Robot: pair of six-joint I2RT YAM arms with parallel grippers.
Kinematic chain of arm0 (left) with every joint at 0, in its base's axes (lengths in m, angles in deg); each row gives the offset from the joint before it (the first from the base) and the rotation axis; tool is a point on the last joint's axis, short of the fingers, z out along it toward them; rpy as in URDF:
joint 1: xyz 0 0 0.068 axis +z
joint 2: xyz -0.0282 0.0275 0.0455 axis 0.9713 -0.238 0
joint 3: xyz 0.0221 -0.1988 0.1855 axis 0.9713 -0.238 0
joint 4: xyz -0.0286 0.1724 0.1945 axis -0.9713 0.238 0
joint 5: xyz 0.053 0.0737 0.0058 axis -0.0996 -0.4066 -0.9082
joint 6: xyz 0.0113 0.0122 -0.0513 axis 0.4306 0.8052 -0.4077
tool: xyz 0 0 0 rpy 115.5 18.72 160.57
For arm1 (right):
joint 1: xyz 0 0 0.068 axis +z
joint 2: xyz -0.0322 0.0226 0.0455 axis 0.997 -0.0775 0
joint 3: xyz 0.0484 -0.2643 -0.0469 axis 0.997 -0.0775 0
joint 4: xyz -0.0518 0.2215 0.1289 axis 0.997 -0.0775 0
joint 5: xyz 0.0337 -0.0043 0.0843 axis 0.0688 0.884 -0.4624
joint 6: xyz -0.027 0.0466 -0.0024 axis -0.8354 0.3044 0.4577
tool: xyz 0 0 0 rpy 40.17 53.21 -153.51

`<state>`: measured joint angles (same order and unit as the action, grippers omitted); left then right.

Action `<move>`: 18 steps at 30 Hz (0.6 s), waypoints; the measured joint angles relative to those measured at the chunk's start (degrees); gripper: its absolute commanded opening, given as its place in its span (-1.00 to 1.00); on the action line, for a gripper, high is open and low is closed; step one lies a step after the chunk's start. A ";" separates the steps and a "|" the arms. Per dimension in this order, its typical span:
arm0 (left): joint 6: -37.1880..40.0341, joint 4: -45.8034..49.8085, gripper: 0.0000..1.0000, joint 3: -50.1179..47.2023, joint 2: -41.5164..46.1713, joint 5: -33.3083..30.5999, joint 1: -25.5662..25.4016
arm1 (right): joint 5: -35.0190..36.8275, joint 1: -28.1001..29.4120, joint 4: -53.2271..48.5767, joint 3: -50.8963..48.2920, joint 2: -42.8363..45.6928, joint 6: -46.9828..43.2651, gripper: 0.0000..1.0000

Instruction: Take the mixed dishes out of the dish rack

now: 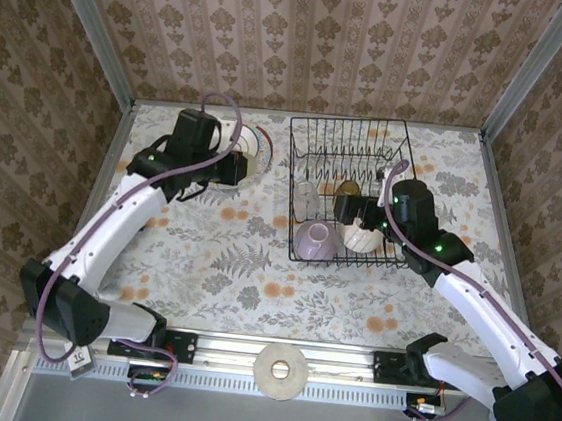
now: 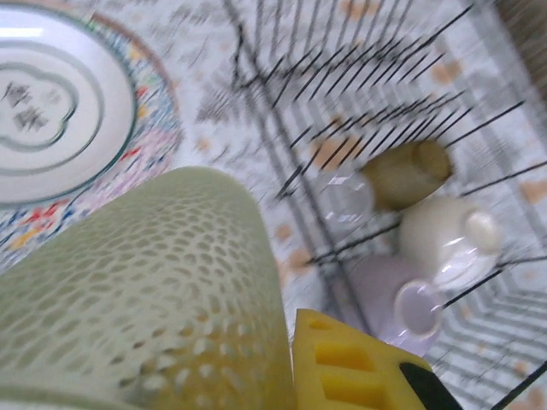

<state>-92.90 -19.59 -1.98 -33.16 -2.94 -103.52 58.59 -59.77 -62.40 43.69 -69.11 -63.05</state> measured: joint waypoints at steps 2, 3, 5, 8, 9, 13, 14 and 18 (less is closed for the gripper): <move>3.34 6.97 -1.00 4.17 -3.87 -3.96 -1.07 | 1.29 0.37 -0.02 -0.50 -0.02 -0.44 1.00; 4.68 9.55 -1.00 5.92 -5.81 -5.60 -1.70 | 1.68 0.44 0.00 -0.61 -0.02 -0.48 1.00; 7.32 13.81 -1.00 9.18 -9.99 -8.46 -2.89 | 2.27 0.59 0.07 -0.81 -0.11 -0.55 1.00; 11.26 18.29 -1.00 13.22 -16.15 -11.52 -3.91 | 2.97 0.81 0.20 -1.27 -0.11 -0.66 1.00; 12.57 19.26 -1.00 14.36 -18.18 -12.07 -3.98 | 3.02 0.92 0.22 -1.38 -0.13 -0.68 1.00; 18.38 20.98 -1.00 18.93 -25.55 -12.81 -4.15 | 3.17 1.29 0.48 -1.44 -0.46 -0.70 1.00; 19.71 20.96 -1.00 19.69 -26.93 -12.55 -4.24 | 3.17 1.29 0.48 -1.44 -0.52 -0.72 1.00; 25.09 20.98 -1.00 23.69 -32.50 -11.26 -4.57 | 3.34 1.51 0.61 -1.44 -1.11 -0.98 1.00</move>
<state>-67.81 1.39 21.71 -65.66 -14.20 -108.09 61.93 -58.26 -61.79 42.25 -70.23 -64.04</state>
